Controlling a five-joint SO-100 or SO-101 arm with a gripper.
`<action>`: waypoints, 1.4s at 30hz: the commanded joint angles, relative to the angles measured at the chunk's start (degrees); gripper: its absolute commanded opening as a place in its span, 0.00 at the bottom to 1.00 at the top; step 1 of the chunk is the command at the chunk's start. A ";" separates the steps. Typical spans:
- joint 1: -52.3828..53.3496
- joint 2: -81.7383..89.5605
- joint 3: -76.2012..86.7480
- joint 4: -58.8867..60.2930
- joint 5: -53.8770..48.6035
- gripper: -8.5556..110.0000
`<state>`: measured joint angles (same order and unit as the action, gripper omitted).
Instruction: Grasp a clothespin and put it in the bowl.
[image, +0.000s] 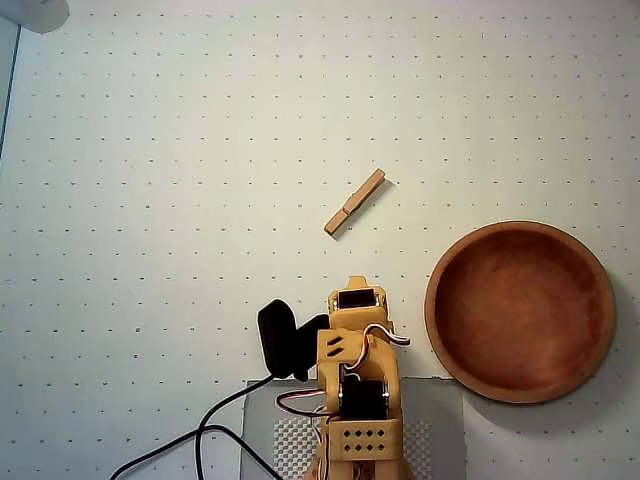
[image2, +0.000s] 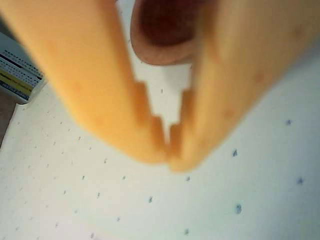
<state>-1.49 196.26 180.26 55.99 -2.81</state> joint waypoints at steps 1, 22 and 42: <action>0.09 0.88 -1.14 0.09 2.11 0.04; -0.53 0.88 -6.94 0.53 1.67 0.04; 0.26 -10.11 -38.50 0.70 -24.26 0.04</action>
<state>-1.58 193.01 148.45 56.51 -19.69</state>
